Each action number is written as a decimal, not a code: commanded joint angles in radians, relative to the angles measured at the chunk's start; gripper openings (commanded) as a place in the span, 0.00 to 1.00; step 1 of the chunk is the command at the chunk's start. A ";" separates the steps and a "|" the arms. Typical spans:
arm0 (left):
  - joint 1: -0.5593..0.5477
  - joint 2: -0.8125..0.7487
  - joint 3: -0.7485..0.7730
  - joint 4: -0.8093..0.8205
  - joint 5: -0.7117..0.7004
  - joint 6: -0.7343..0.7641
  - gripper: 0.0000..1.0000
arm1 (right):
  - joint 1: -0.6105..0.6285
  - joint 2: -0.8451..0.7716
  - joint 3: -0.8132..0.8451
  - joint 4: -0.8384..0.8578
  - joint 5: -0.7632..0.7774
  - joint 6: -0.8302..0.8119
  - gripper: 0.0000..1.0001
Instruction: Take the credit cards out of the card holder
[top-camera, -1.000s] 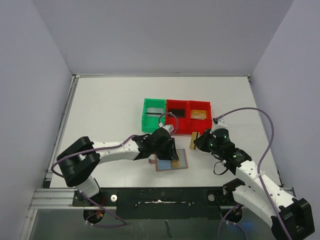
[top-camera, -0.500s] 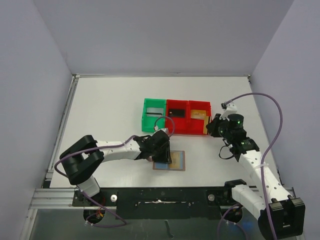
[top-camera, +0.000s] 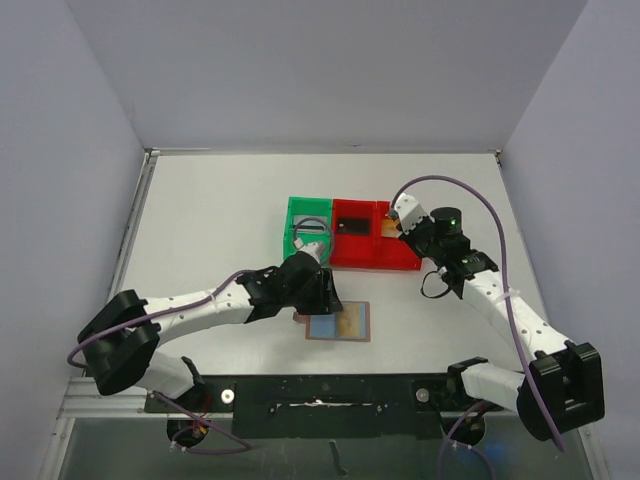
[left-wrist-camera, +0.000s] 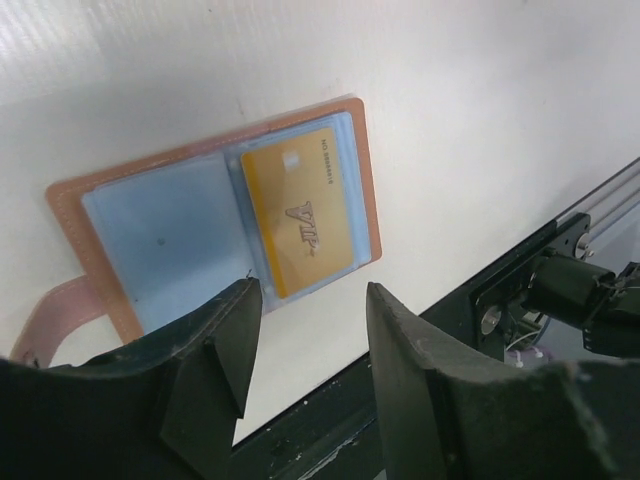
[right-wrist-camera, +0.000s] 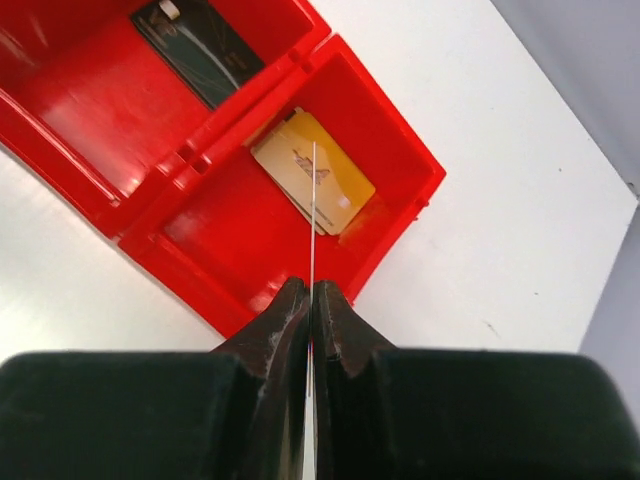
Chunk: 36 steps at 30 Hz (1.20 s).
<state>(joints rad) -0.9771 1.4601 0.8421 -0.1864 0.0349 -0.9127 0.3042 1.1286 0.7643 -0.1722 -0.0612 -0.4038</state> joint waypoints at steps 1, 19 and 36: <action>0.029 -0.113 -0.085 0.080 0.007 -0.020 0.47 | -0.061 0.030 0.037 0.042 -0.065 -0.252 0.00; 0.159 -0.304 -0.206 0.103 0.074 -0.031 0.61 | -0.126 0.262 0.150 0.016 -0.295 -0.515 0.00; 0.182 -0.308 -0.206 0.087 0.106 -0.028 0.66 | -0.119 0.561 0.341 0.050 -0.163 -0.603 0.07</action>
<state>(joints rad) -0.8036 1.1744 0.6186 -0.1246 0.1223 -0.9569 0.1829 1.6459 1.0412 -0.1818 -0.2783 -0.9756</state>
